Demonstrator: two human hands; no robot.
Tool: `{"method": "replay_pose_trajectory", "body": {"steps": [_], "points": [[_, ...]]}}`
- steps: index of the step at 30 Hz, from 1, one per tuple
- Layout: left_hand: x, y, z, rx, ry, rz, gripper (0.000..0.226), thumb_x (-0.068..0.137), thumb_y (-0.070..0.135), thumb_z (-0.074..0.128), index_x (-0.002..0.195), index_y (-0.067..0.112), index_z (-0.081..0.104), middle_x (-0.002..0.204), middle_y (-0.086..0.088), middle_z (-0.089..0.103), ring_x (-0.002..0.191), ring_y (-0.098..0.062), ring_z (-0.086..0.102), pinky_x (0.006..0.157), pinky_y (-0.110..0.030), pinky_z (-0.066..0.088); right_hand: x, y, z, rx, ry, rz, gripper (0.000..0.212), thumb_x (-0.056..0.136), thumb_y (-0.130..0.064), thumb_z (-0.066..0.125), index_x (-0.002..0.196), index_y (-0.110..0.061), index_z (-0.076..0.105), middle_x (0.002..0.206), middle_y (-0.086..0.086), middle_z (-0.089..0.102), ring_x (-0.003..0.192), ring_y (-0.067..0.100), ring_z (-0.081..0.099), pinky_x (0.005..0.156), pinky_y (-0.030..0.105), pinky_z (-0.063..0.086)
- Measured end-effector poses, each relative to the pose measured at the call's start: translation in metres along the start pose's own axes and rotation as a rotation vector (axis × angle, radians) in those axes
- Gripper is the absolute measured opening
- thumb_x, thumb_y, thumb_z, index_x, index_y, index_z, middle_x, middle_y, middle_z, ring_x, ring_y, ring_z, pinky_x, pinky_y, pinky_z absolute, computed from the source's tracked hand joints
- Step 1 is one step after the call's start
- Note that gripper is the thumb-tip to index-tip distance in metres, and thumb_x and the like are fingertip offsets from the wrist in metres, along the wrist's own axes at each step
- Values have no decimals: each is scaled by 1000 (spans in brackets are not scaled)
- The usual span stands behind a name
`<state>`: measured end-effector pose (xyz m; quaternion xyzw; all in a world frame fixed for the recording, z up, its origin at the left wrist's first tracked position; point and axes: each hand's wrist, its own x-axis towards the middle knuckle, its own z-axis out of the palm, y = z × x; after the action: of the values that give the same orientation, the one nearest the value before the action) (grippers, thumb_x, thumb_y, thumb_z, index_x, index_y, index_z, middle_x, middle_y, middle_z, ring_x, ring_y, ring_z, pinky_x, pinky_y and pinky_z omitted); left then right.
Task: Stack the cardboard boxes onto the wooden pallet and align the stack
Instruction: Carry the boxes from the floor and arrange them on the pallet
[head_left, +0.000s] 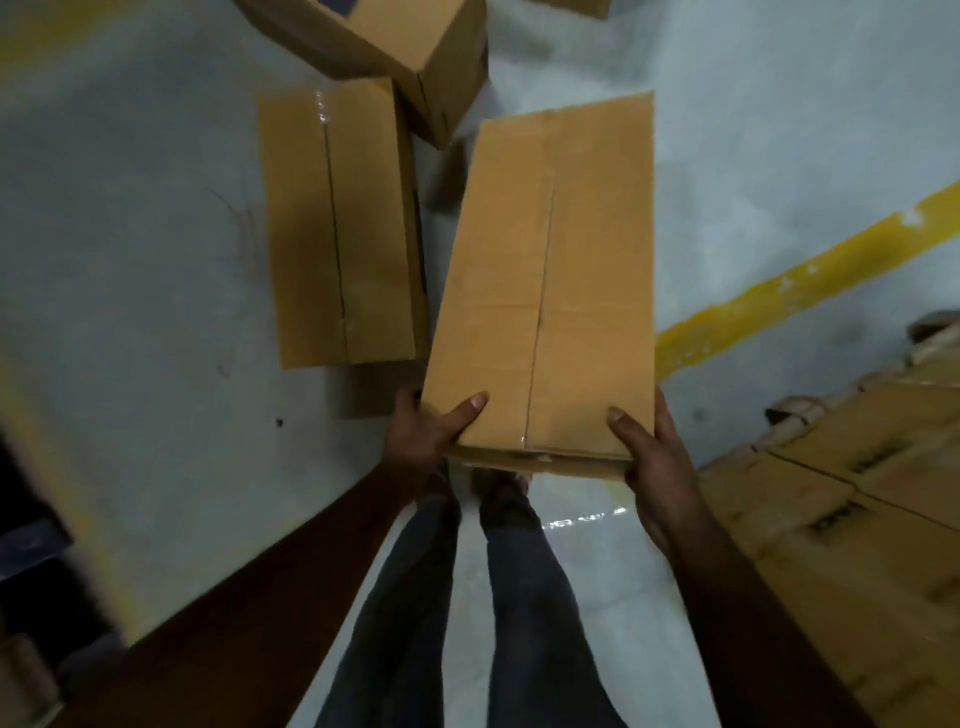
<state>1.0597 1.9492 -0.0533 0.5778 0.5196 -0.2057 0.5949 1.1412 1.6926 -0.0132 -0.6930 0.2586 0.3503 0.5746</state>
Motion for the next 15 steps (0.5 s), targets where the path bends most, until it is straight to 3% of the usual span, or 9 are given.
{"method": "replay_pose_trajectory", "body": {"steps": [4, 9, 12, 15], "points": [[-129, 12, -35, -116, 40, 114, 84, 71, 57, 88, 140, 24, 53, 119, 10, 66, 110, -14, 65, 95, -38, 55, -93, -55, -6, -35, -114, -87, 91, 72, -47, 79, 155, -38, 43, 140, -4, 67, 130, 23, 62, 116, 55, 43], [-268, -9, -76, -217, 92, 332, 56, 75, 50, 87, 123, 31, 63, 121, 3, 73, 109, -17, 71, 95, -41, 59, -209, -74, -15, -79, -217, -182, 93, 65, -59, 83, 148, -61, 41, 145, -17, 61, 135, 14, 57, 119, 53, 39], [-340, -48, -93, -269, 84, 417, 72, 76, 50, 87, 136, 21, 59, 127, -1, 70, 113, -19, 70, 95, -43, 60, -282, -65, -24, -92, -278, -298, 83, 68, -59, 81, 142, -67, 44, 142, -20, 63, 132, 9, 59, 119, 49, 42], [-404, -98, -100, -288, 101, 483, 86, 68, 59, 90, 138, 22, 55, 127, 2, 69, 113, -17, 70, 90, -41, 62, -367, -41, -43, -105, -251, -403, 70, 74, -54, 79, 133, -73, 45, 138, -25, 64, 127, 2, 61, 117, 39, 44]]}}
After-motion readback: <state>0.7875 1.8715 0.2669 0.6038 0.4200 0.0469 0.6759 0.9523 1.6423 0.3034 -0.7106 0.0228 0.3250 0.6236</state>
